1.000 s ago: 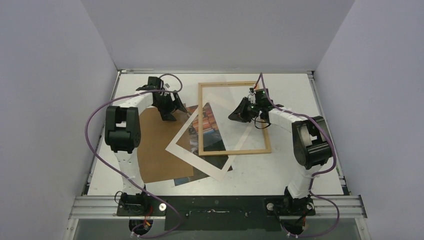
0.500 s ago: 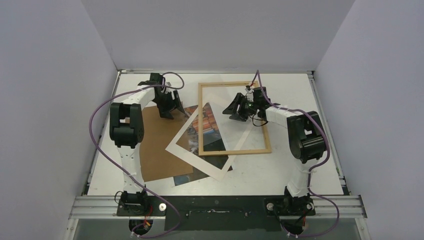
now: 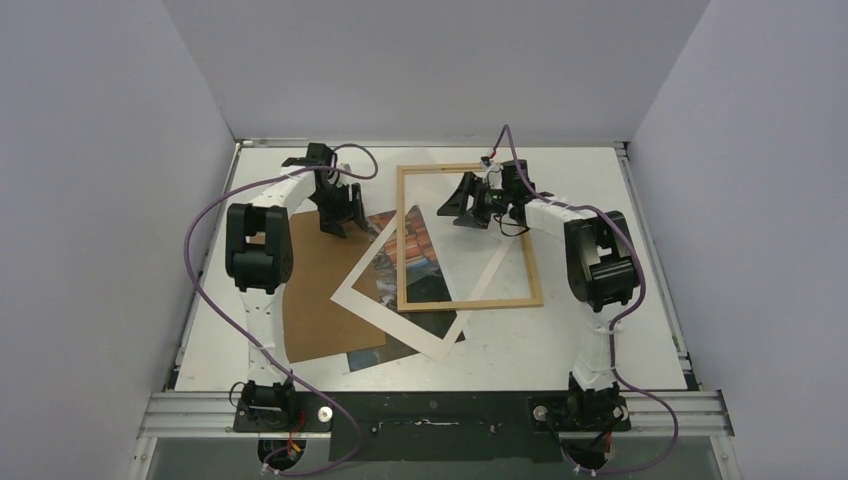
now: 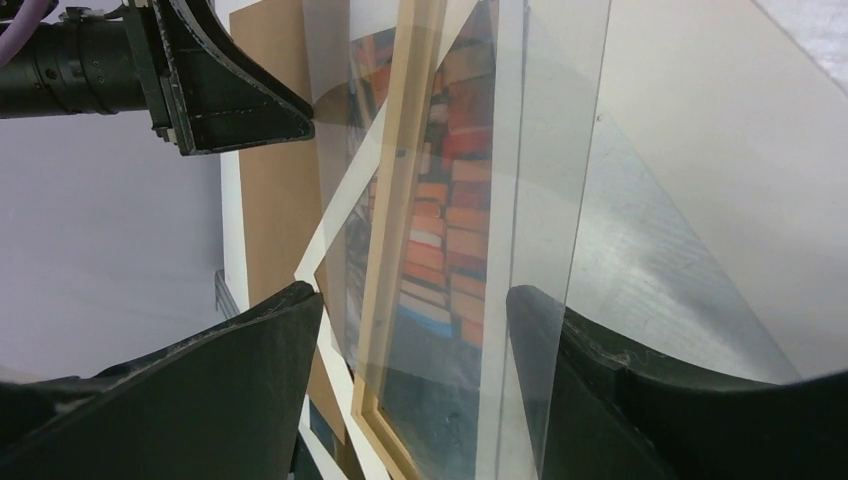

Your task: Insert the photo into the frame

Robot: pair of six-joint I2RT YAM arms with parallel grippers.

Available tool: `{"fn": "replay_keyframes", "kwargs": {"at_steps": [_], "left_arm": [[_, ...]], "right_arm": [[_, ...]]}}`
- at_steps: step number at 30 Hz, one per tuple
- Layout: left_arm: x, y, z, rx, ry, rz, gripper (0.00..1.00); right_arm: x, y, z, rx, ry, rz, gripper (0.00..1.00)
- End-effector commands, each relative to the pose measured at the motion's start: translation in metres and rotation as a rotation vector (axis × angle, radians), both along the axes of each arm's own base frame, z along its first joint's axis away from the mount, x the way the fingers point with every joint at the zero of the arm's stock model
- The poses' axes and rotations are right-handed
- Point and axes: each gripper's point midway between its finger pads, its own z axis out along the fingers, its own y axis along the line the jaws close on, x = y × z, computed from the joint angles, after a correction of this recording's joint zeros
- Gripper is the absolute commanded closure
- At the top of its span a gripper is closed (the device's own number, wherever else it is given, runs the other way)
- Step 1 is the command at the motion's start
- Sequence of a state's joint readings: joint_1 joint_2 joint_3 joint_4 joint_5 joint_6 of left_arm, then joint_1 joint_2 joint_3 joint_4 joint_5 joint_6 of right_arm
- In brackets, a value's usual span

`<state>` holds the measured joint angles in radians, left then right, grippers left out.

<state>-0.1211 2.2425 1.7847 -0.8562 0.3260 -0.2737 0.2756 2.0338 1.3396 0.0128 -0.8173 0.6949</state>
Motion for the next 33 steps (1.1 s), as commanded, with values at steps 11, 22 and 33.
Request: {"fn": "replay_keyframes", "kwargs": {"at_steps": [11, 22, 33], "left_arm": [[-0.019, 0.024, -0.055, 0.174, 0.094, -0.074, 0.41], [-0.021, 0.020, -0.060, 0.161, 0.100, -0.091, 0.43], [-0.025, 0.021, -0.066, 0.189, 0.110, -0.111, 0.47]], "right_arm": [[0.033, 0.004, 0.005, 0.020, -0.075, 0.100, 0.28], [0.055, 0.015, 0.004, 0.078, -0.073, 0.100, 0.46], [0.088, 0.027, 0.009, 0.128, -0.150, 0.073, 0.30]]}}
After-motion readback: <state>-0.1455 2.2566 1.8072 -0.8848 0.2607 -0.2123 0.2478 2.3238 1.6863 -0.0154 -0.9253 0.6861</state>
